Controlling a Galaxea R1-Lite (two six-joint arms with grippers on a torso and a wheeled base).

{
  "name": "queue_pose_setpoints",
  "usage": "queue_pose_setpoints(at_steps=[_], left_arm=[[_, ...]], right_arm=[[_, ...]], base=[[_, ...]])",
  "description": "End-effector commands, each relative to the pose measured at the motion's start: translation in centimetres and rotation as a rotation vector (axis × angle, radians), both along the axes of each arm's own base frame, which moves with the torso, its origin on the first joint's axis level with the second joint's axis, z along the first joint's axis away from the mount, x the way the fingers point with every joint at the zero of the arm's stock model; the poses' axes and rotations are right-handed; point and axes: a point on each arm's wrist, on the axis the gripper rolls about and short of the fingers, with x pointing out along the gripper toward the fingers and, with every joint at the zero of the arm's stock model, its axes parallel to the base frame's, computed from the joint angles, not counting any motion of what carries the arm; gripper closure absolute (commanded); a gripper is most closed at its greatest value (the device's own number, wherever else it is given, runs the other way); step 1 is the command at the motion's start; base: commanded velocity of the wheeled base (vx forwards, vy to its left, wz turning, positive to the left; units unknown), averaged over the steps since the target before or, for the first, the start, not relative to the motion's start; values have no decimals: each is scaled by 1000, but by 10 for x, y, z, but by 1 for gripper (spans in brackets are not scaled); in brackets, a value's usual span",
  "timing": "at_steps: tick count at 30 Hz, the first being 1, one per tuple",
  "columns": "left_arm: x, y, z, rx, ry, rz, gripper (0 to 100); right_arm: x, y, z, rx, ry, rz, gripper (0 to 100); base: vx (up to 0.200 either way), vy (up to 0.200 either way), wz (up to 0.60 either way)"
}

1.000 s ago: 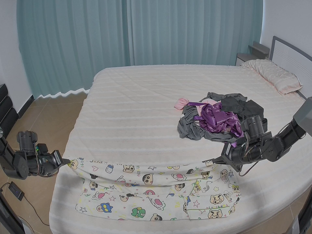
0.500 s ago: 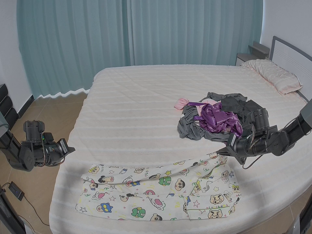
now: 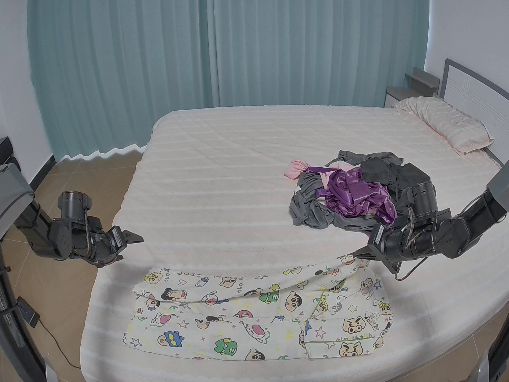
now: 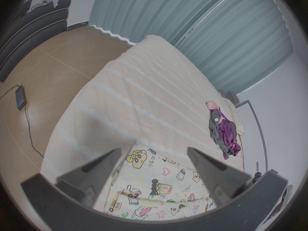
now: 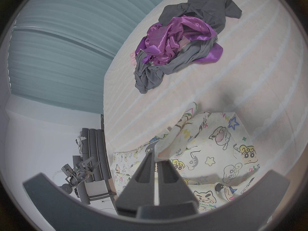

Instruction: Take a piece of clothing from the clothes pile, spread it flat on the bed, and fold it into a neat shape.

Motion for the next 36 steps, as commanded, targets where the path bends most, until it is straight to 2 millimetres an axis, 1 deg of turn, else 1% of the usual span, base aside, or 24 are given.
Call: queue_pose_setpoints(at_steps=[1, 2, 4, 6, 8, 12, 16, 20, 22, 30, 31, 36], left_arm=[[29, -13, -29, 1, 54, -52, 0], [35, -19, -36, 5, 59, -77, 0], [37, -21, -39, 10, 60, -89, 0], [41, -31, -59, 48, 78, -160, 0], [44, -33, -72, 83, 86, -201, 0], [54, -33, -75, 129, 71, -198, 0], [58, -33, -79, 149, 67, -200, 0], [57, -34, -82, 156, 73, -212, 0], [57, -38, -85, 157, 78, -224, 0], [56, -40, -86, 167, 77, -243, 0], [56, -40, -86, 167, 77, -243, 100], [55, -39, -85, 168, 79, -237, 100]], right_arm=[[-1, 0, -3, -4, 10, 3, 100], [-2, 1, -4, -4, 13, 4, 100], [-2, 1, -4, -4, 13, 4, 100], [-3, 1, -4, -5, 16, 6, 100], [-3, 1, -5, -5, 17, 6, 100], [-3, 0, -5, -6, 18, 6, 100], [-4, 0, -5, -6, 20, 6, 100], [-3, 1, -4, -6, 15, 7, 100], [-2, 1, -4, -5, 12, 9, 100], [-2, 1, -8, -8, 25, 9, 100], [-2, 1, -8, -8, 25, 9, 100], [-2, 2, -9, -9, 27, 10, 100]], base=[[0, 0, 0], [0, 0, 0], [0, 0, 0], [0, 0, 0], [0, 0, 0], [0, 0, 0], [0, 0, 0], [0, 0, 0], [0, 0, 0], [0, 0, 0], [0, 0, 0], [0, 0, 0]])
